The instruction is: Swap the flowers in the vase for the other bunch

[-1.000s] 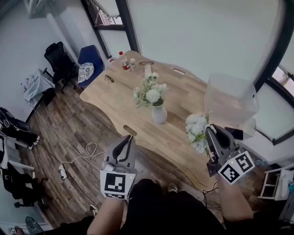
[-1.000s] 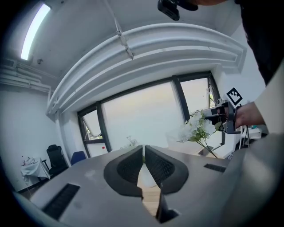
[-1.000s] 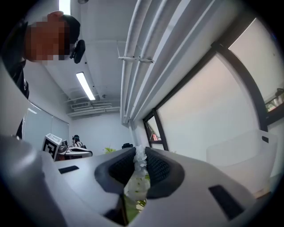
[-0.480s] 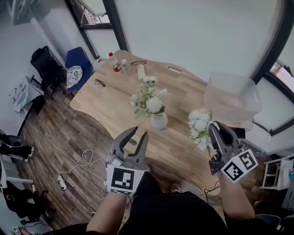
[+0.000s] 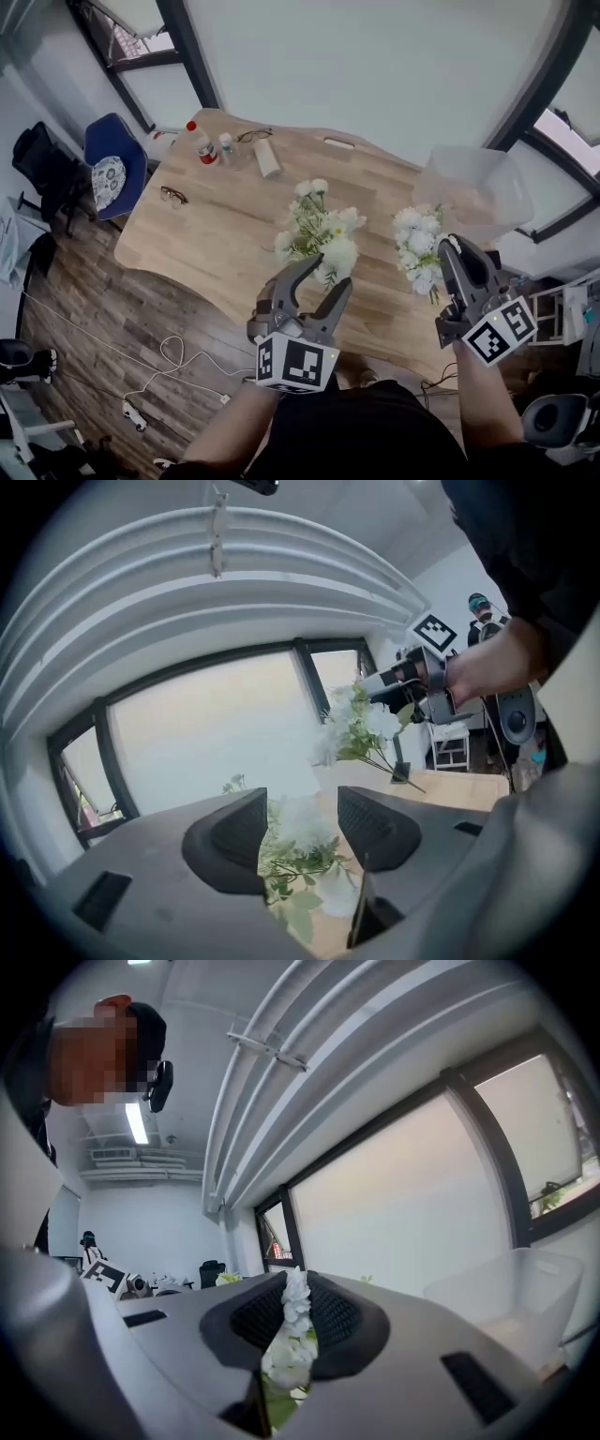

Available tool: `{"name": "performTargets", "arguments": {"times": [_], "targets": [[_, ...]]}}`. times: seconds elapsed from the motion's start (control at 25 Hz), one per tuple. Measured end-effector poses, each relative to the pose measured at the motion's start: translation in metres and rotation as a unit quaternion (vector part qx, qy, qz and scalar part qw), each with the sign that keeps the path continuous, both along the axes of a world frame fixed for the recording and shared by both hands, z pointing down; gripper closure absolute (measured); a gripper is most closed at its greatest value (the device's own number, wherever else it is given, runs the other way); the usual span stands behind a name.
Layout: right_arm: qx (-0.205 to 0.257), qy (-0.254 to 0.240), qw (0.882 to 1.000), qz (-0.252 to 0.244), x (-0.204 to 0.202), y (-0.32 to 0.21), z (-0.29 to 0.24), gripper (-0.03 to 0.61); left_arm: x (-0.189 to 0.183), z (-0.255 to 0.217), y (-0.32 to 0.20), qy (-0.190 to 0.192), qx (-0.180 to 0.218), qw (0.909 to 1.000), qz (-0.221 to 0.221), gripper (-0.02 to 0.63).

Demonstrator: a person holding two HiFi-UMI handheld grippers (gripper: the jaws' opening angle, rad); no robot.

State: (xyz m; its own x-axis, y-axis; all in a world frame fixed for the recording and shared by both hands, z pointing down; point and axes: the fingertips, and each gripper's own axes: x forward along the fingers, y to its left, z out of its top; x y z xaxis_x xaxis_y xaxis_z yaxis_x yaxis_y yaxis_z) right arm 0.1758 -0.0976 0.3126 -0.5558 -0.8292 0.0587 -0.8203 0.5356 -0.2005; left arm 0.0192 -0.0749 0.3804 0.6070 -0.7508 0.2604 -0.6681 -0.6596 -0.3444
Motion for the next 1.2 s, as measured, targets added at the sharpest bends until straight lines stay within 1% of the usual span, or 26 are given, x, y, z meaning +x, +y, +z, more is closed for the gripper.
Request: {"name": "performTargets", "arguments": {"times": [0.12, 0.28, 0.44, 0.52, 0.68, 0.84, 1.0, 1.04, 1.08, 1.16, 1.2], "targets": [[-0.001, 0.008, 1.000, 0.027, -0.010, -0.010, -0.003, 0.502, -0.001, 0.007, -0.014, -0.014, -0.010, 0.9996, 0.021, 0.387], [-0.004, 0.004, 0.997, 0.080, -0.002, -0.014, -0.003, 0.502, 0.003, 0.017, -0.021, -0.006, -0.030, 0.9985, 0.046, 0.371], [-0.015, 0.008, 0.995, 0.102, 0.003, -0.015, 0.003, 0.502, 0.003, 0.027, -0.029, -0.003, -0.046, 0.9975, 0.054, 0.362], [-0.019, 0.005, 0.995, 0.103, 0.004, -0.016, 0.005, 0.502, 0.005, 0.030, -0.032, -0.003, -0.054, 0.9970, 0.055, 0.362], [-0.019, -0.009, 0.996, 0.086, 0.000, -0.020, 0.008, 0.502, 0.015, 0.036, -0.030, -0.016, -0.066, 0.9955, 0.066, 0.362], [-0.017, -0.025, 0.997, 0.068, -0.001, -0.024, 0.010, 0.502, 0.026, 0.037, -0.028, -0.021, -0.069, 0.9958, 0.057, 0.362], [-0.018, -0.031, 0.998, 0.058, 0.003, -0.023, 0.014, 0.502, 0.035, 0.046, -0.027, -0.032, -0.077, 0.9949, 0.057, 0.365], [-0.018, -0.031, 0.998, 0.057, 0.005, -0.023, 0.015, 0.502, 0.036, 0.048, -0.027, -0.033, -0.080, 0.9947, 0.057, 0.369], [-0.019, -0.032, 0.998, 0.057, 0.007, -0.023, 0.015, 0.502, 0.037, 0.049, -0.027, -0.034, -0.082, 0.9945, 0.056, 0.389], [-0.020, -0.034, 0.998, 0.056, 0.012, -0.024, 0.016, 0.502, 0.038, 0.050, -0.028, -0.034, -0.086, 0.9942, 0.055, 0.469], [-0.021, -0.037, 0.998, 0.056, 0.014, -0.024, 0.017, 0.502, 0.038, 0.051, -0.028, -0.034, -0.087, 0.9941, 0.055, 0.493]]}}
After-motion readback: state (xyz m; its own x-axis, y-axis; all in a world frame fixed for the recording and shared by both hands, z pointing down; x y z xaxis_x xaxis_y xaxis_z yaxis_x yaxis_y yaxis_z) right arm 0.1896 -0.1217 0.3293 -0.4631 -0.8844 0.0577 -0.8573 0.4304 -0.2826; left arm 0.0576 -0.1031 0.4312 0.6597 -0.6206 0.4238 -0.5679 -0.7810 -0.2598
